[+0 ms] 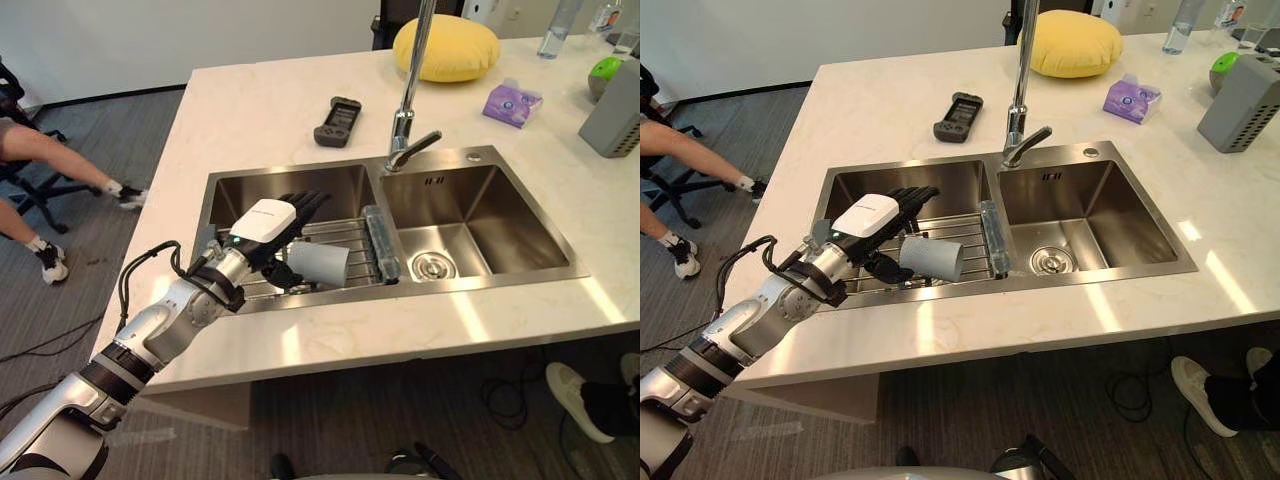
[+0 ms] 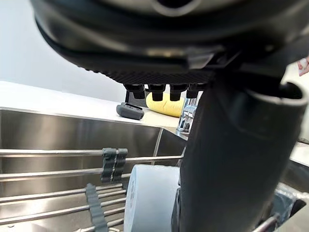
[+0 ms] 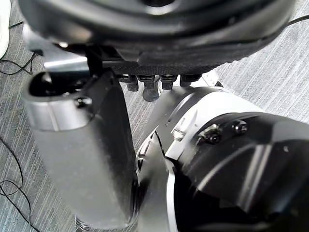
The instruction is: Walk over to the sink, pick up the cup, carry it to the dishwasher, place the cup inside the dishwasher, then close the dishwasher door
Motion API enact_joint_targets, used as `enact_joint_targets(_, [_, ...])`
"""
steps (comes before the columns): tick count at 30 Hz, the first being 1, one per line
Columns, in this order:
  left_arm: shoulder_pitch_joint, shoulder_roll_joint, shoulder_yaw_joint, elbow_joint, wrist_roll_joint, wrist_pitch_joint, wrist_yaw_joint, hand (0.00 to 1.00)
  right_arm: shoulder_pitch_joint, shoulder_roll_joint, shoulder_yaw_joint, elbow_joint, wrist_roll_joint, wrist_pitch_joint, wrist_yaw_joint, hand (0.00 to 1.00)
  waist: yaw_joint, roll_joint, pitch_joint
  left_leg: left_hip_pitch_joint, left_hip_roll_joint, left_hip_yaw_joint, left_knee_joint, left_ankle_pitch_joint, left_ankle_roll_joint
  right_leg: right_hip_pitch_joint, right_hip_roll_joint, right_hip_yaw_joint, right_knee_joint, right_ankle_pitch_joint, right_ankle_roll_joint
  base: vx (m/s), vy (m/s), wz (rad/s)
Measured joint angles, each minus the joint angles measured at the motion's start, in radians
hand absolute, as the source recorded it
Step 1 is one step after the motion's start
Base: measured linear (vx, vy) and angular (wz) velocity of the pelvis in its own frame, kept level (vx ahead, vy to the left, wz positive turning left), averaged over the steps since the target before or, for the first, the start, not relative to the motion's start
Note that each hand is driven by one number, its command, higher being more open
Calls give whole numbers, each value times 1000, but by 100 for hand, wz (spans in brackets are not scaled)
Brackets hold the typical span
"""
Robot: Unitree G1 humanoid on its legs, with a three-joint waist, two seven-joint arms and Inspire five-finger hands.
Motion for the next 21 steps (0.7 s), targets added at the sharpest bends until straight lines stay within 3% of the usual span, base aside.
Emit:
enact_joint_targets(16, [3,-1,-18,34,38,-22,-11,100,2,-3,12,-12,1,5,-8,100,-17,1,0,8,0,8,0,-8,-3,10,2,5,-15,4,0,0,0,0])
enact_joint_targets(21, [-26,0,-39,33,38,9,-94,100,5,-3,13,-17,1,7,-12,100,-21,1,1,14,0,9,0,-11,-4,17,2,5,-19,4,0,0,0,0])
